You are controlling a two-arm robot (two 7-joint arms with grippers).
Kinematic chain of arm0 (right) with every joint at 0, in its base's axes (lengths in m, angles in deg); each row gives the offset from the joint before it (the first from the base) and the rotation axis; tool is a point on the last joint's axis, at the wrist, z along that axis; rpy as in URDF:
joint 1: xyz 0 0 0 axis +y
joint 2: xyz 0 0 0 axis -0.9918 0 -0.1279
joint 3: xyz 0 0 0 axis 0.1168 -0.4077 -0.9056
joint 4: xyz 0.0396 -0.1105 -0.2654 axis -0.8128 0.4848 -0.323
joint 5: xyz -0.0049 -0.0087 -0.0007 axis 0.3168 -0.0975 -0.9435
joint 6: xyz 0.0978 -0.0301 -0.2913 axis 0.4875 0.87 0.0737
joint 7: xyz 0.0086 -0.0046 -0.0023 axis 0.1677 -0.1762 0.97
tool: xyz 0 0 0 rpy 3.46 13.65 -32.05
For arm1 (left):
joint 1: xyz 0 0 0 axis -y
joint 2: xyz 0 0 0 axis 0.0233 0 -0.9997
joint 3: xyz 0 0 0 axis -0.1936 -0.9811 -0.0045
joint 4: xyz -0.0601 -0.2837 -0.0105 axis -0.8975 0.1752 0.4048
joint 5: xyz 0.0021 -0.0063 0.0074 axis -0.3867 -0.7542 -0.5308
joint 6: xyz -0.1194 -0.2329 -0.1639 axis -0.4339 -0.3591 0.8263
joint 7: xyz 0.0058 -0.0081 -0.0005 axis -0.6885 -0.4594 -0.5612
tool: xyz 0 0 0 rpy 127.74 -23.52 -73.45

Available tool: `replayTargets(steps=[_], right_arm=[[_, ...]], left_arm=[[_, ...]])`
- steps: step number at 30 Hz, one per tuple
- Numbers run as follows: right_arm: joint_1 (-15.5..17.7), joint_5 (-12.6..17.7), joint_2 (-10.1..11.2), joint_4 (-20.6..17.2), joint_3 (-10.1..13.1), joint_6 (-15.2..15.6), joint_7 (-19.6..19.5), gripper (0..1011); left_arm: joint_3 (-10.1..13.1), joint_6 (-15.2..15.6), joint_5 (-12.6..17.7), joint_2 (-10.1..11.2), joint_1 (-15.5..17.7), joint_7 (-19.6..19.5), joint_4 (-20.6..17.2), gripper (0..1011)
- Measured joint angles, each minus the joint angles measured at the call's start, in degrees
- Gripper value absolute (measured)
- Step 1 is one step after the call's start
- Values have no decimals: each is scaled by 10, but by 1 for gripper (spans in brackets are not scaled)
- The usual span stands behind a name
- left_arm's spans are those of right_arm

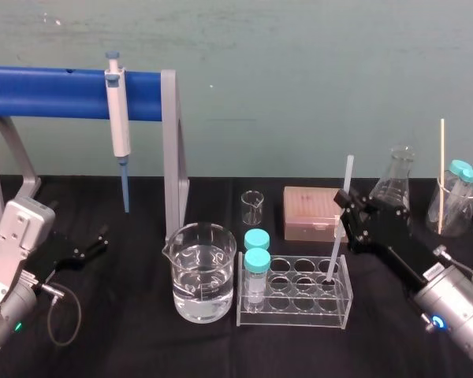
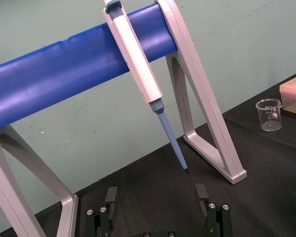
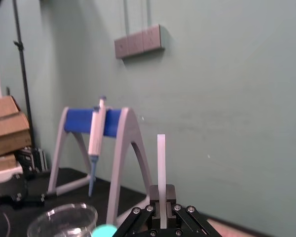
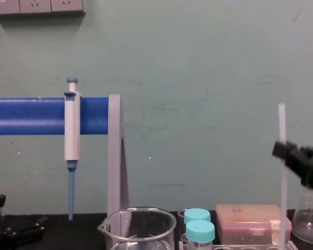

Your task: Pick up the stirring rod with one hand, then place it down.

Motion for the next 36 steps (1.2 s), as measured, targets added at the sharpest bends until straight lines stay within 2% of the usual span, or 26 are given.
replayTargets(steps=[4,15,24,36], right_arm=[[-7,7,3,-18,7,6,11,68],[-26,40,28,-87,28,25,35,68],[-29,49,38,-99,30,25,38,67],[-18,50,41,-106,29,25,32,67]], left_arm=[[0,0,0,0,0,0,0,1000],[0,0,0,0,0,0,0,1000],[0,0,0,0,0,0,0,1000],[0,0,0,0,0,0,0,1000]])
